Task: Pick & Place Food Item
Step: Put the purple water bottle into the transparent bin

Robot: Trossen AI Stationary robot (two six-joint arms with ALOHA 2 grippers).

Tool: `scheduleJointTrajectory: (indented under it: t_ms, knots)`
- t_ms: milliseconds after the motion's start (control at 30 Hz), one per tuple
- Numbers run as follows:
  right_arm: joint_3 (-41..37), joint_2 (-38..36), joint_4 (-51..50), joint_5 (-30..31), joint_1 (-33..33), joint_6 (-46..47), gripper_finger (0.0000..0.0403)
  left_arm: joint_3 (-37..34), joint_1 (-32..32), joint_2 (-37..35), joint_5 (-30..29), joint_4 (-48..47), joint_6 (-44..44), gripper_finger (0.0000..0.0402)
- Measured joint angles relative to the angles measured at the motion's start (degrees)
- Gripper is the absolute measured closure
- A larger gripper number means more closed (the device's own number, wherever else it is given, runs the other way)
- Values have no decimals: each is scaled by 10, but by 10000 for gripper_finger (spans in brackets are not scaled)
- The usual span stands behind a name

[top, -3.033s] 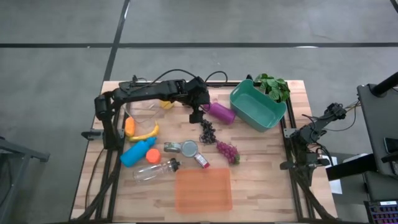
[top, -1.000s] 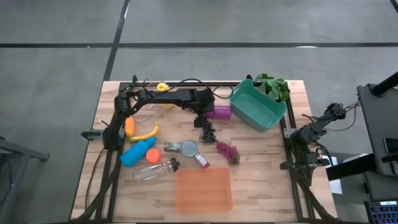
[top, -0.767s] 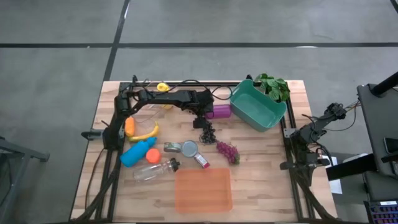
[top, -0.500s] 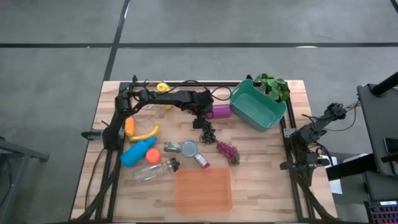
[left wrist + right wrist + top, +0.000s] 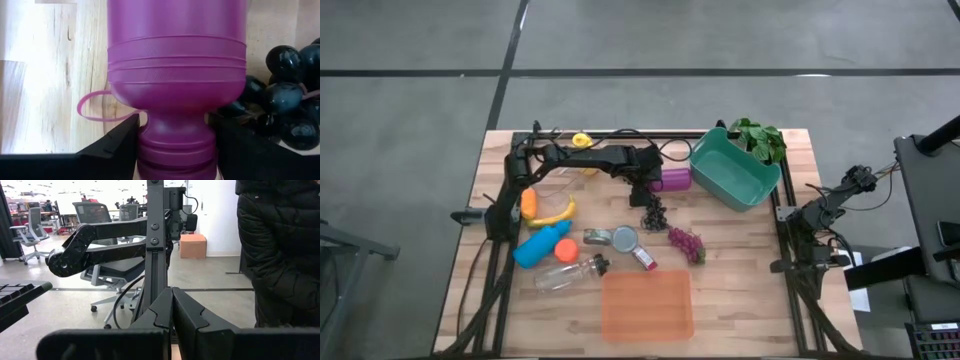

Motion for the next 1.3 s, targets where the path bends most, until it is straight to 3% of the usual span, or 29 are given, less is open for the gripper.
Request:
scheduleJointTrajectory:
  t_ms: [267, 600, 1067, 1300]
  knots:
    - [0, 0, 0, 0, 0, 0, 395, 6, -1, -14, 0, -29, 0, 190]
    - [0, 0, 0, 0, 0, 0, 395, 57, -2, -61, -6, -133, -13, 192]
    - [0, 0, 0, 0, 0, 0, 395, 209, -25, -139, -33, -414, -158, 193]
    - [0, 0, 0, 0, 0, 0, 395, 234, -29, -171, -34, -466, -257, 181]
